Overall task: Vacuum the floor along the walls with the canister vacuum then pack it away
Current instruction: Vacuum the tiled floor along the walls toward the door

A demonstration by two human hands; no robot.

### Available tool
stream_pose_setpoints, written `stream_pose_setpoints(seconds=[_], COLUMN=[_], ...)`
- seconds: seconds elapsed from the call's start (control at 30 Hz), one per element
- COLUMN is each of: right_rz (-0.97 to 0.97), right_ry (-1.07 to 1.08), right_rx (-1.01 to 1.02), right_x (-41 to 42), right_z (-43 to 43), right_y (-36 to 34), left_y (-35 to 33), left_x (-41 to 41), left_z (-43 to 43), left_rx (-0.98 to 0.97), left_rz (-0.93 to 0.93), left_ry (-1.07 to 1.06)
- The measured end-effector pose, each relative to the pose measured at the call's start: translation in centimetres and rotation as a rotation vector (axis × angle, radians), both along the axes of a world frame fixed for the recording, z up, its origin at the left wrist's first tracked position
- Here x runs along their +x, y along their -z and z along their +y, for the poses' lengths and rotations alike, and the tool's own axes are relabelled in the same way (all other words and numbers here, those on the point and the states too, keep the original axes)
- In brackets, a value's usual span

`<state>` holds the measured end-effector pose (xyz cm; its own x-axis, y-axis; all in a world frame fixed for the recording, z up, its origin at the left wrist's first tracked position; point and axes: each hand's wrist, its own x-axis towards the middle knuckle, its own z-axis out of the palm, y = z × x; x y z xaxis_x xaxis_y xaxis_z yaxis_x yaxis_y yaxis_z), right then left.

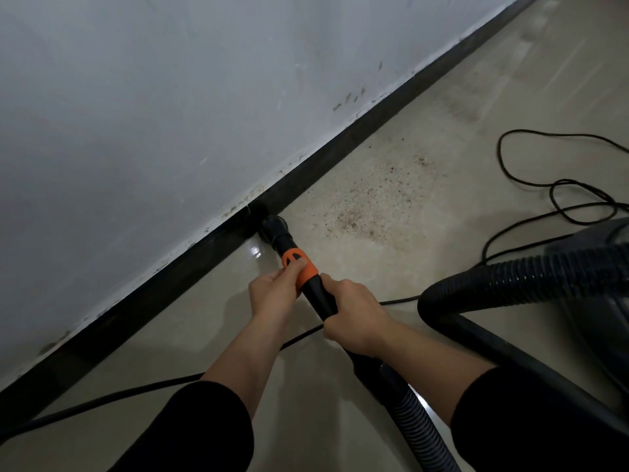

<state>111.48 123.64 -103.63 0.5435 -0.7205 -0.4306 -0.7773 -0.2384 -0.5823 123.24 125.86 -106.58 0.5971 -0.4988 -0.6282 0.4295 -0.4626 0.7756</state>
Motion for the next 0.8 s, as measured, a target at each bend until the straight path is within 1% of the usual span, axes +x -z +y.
stream_pose_setpoints(seconds=[0.8], right_rz=[0.018], right_ry=[0.106], right_rx=[0.009], right_x=[-2.9], right_z=[0.1], right_y=[-0.3], left_y=[-0.2], left_x=[-3.3], left_z=[-1.1], left_rx=[-0.041], left_rz=[0.048], left_ry=[0.083])
